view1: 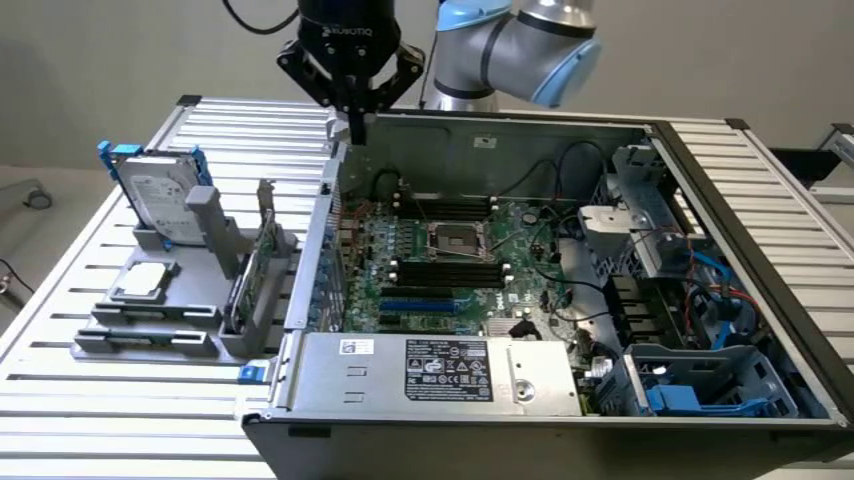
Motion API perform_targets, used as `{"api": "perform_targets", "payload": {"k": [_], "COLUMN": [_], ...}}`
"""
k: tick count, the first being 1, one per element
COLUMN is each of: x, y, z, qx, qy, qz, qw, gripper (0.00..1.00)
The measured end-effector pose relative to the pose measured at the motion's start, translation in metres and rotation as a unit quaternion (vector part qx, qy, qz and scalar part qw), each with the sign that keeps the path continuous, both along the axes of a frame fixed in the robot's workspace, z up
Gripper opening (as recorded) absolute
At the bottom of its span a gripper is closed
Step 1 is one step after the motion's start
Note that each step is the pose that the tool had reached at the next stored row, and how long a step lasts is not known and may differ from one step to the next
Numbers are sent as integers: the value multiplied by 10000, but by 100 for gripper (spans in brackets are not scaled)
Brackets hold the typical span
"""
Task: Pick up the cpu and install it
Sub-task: 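Reach for the cpu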
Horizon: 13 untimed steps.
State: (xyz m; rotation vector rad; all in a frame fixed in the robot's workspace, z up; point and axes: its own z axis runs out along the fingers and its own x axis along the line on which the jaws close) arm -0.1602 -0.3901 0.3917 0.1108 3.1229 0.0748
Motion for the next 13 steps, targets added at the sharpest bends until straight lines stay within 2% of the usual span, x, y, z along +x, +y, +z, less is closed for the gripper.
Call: {"api": "perform_targets", "payload": {"k": [13], "x": [-593], "y": [128], "z": [-28], "qx": [0], "qy": [15], "qz": [0], "qw": [10000], "gripper": [11]}}
